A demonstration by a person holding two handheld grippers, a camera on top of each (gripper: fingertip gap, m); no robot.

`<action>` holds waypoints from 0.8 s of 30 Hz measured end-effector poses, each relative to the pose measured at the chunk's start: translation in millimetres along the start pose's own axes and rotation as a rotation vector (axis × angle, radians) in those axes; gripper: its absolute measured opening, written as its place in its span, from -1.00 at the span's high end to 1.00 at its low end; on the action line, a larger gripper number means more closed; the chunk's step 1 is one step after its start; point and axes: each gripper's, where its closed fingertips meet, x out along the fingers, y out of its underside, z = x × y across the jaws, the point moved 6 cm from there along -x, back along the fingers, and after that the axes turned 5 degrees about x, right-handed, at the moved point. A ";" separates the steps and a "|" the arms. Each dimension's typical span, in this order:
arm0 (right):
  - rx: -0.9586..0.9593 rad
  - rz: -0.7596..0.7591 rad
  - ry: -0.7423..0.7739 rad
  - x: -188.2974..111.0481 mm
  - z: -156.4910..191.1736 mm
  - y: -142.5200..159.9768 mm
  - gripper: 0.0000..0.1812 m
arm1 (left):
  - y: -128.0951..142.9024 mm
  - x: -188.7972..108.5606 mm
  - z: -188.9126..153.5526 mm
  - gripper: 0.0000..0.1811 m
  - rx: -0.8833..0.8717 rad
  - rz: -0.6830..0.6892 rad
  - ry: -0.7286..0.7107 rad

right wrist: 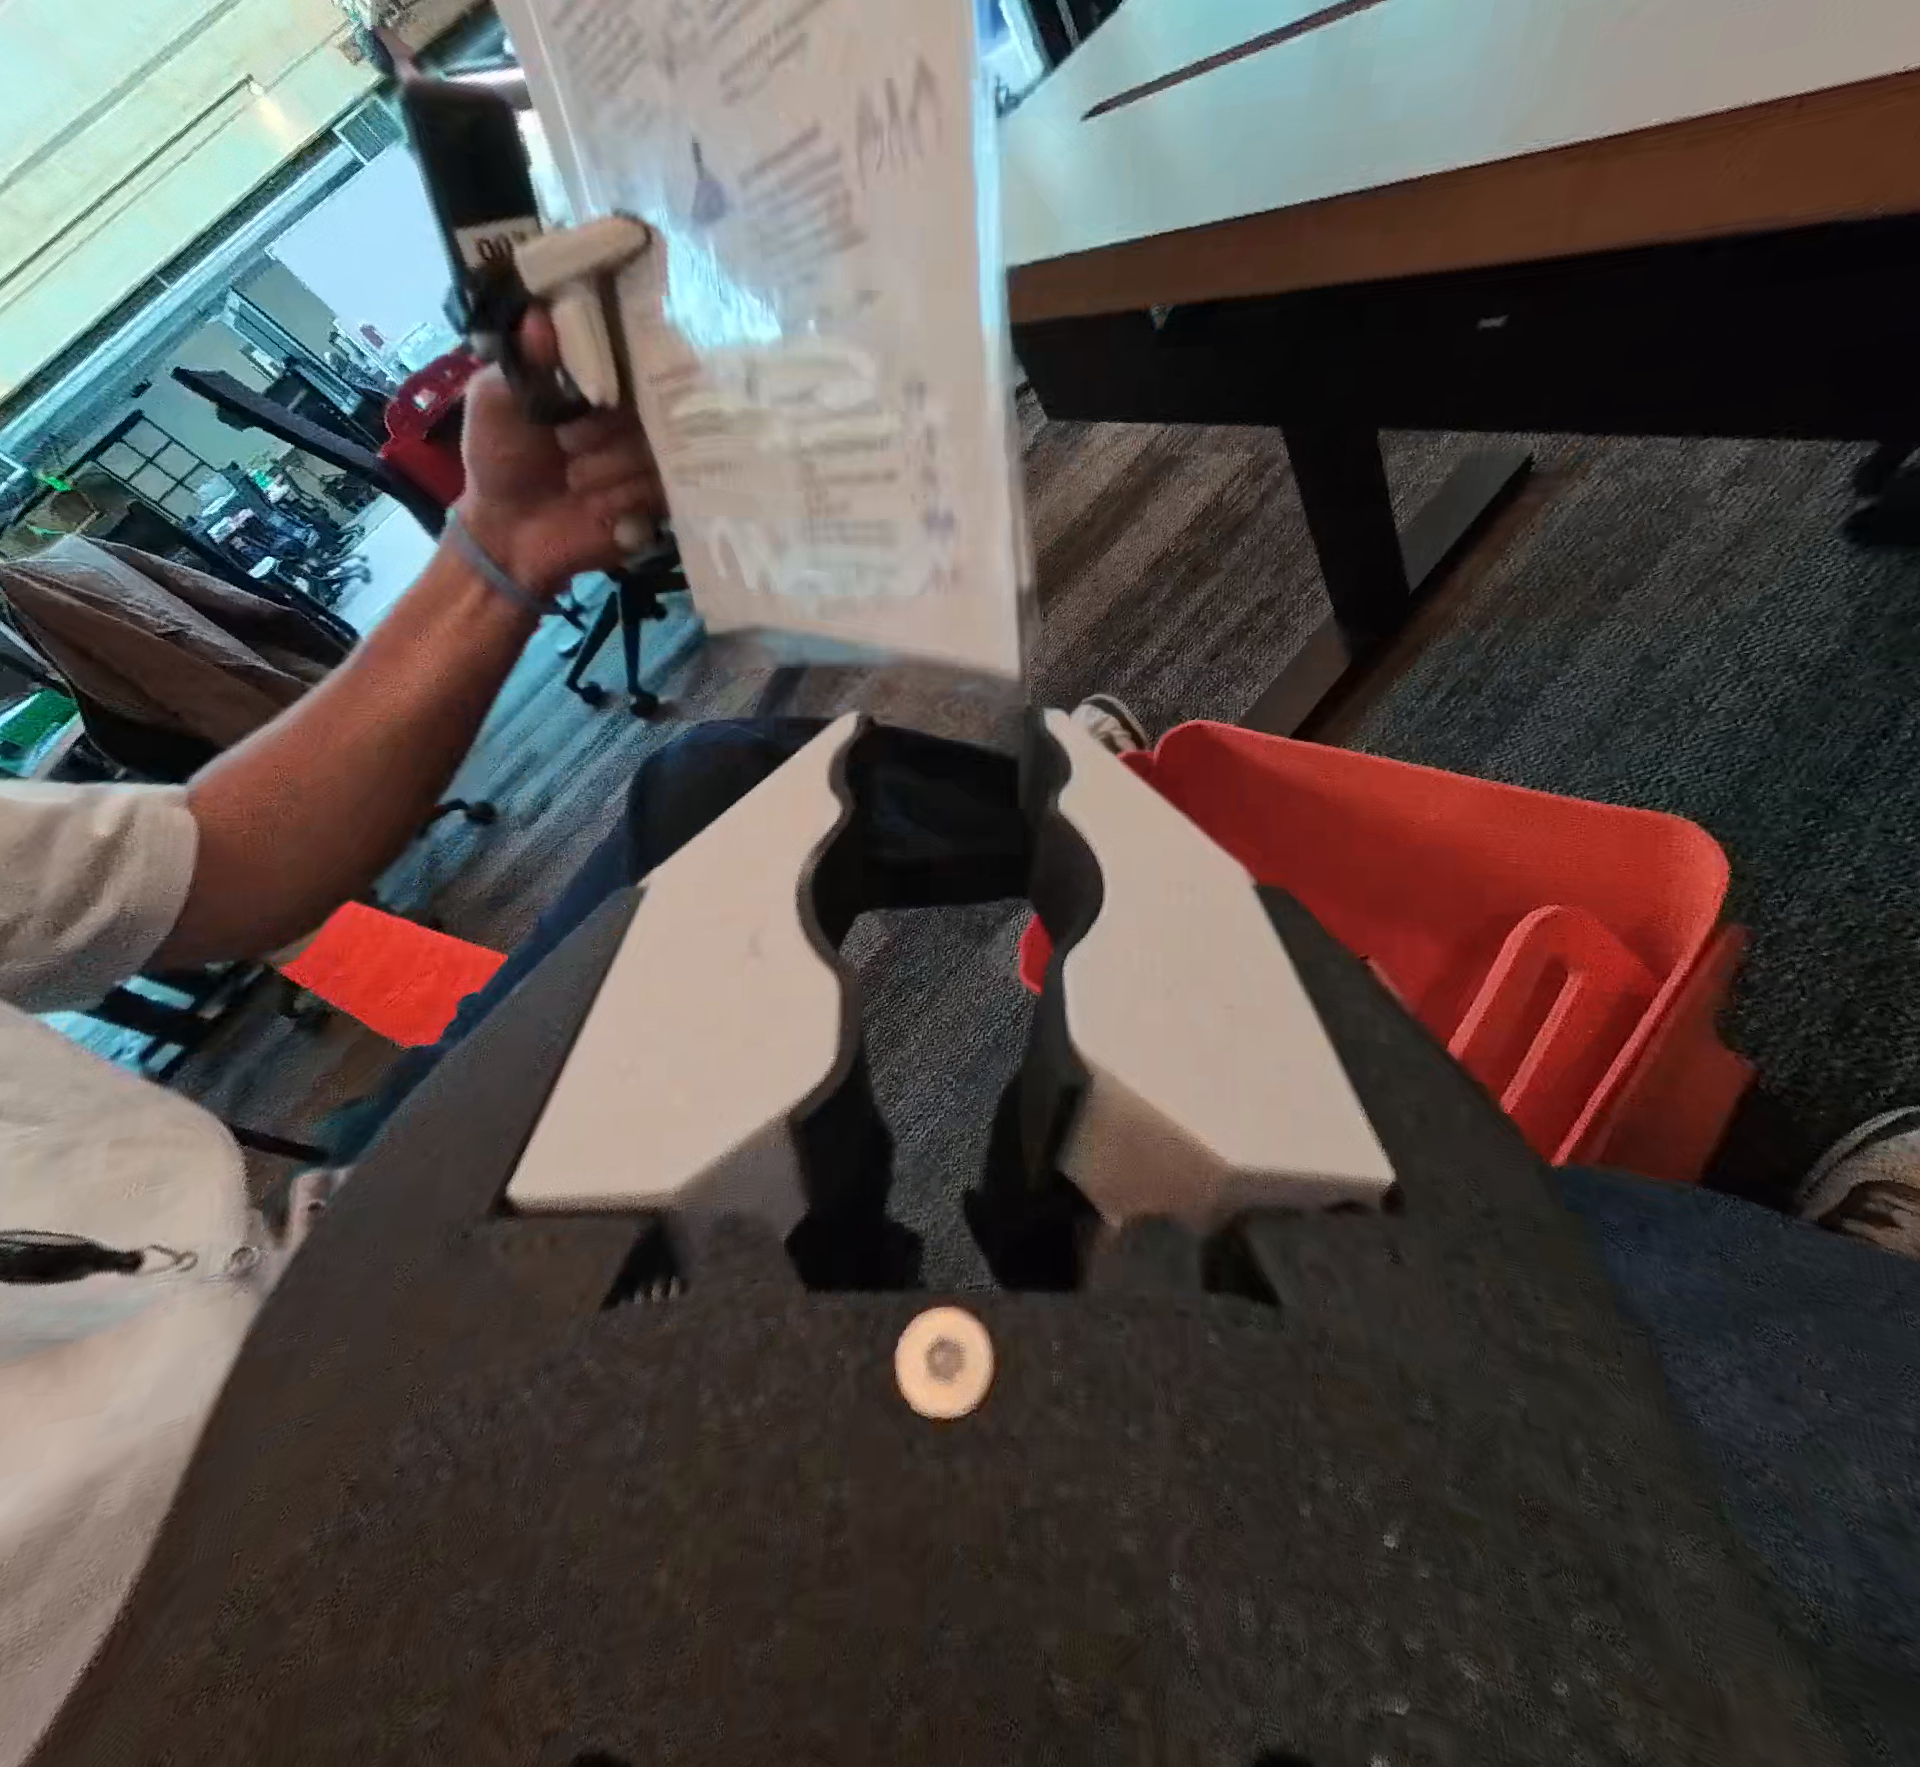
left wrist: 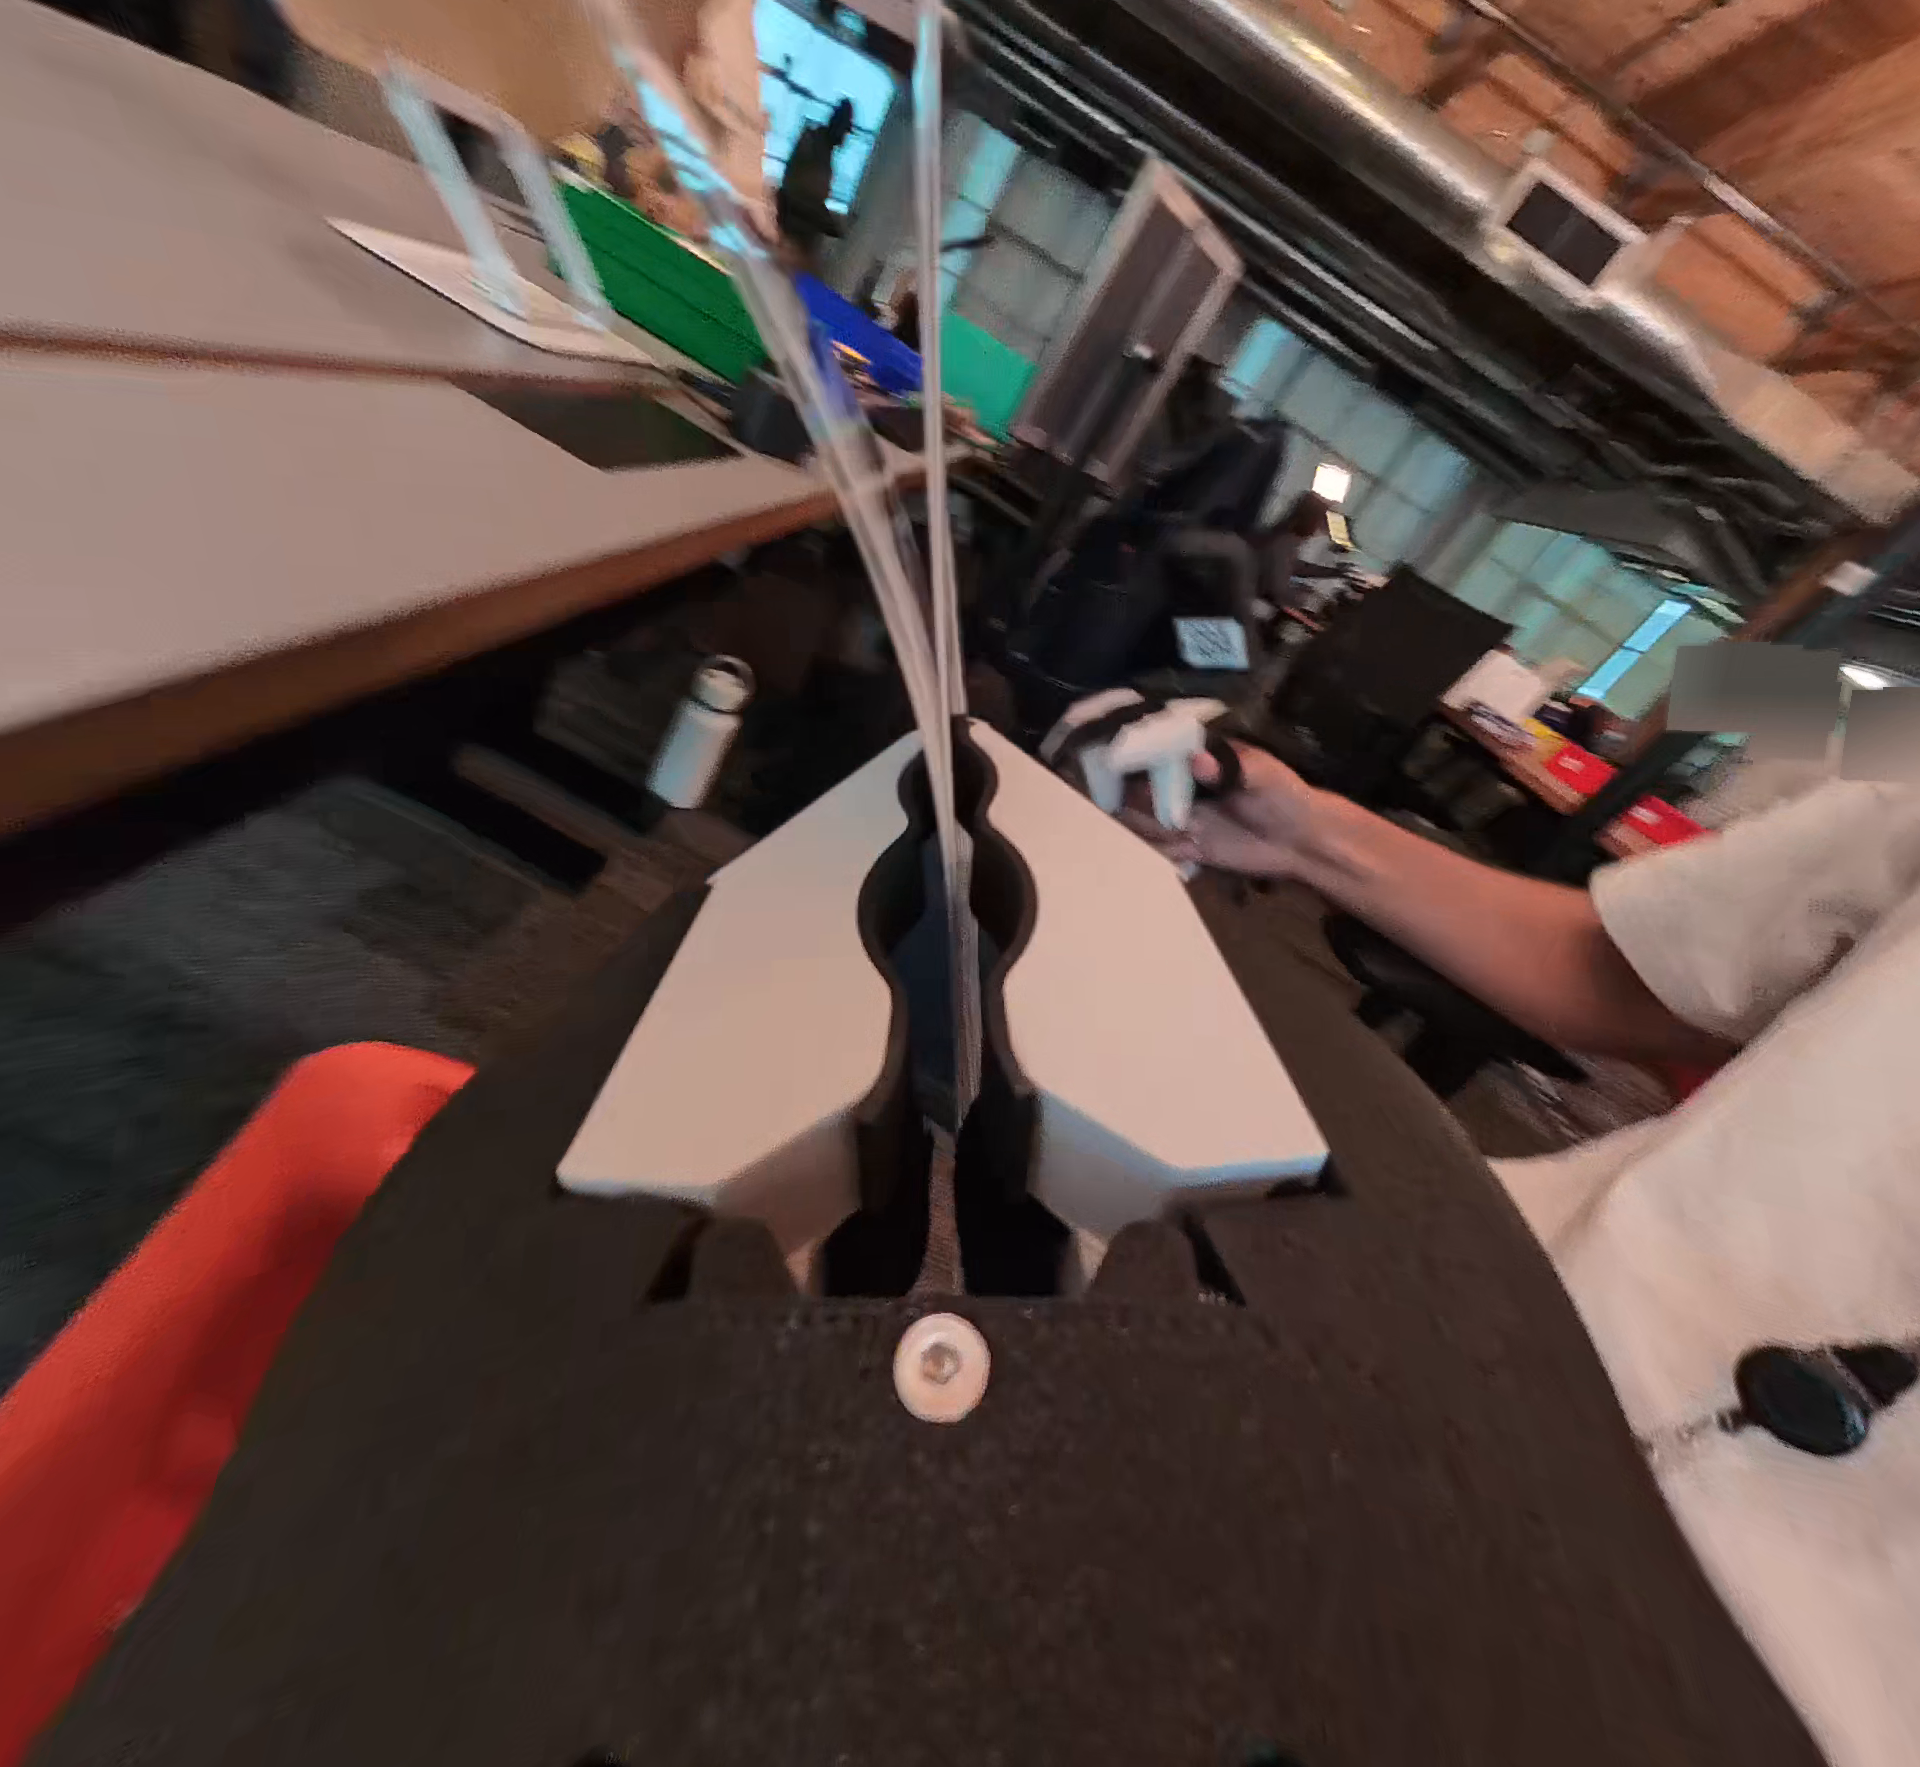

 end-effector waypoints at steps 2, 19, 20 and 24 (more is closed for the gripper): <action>-0.014 0.011 -0.019 5.6 8.6 0.0 0.74 | -48.2 -23.8 23.5 0.99 0.008 0.013 -0.123; 0.043 0.157 -0.054 36.5 -36.1 9.1 0.81 | -242.2 -114.0 454.4 1.00 -0.440 0.409 -0.612; 0.049 0.167 -0.047 38.6 -40.7 10.2 0.81 | -234.6 -119.3 473.9 1.00 -0.457 0.461 -0.635; 0.078 0.214 -0.010 44.0 -55.9 18.9 0.82 | -213.6 -131.4 527.5 0.98 -0.403 0.700 -0.761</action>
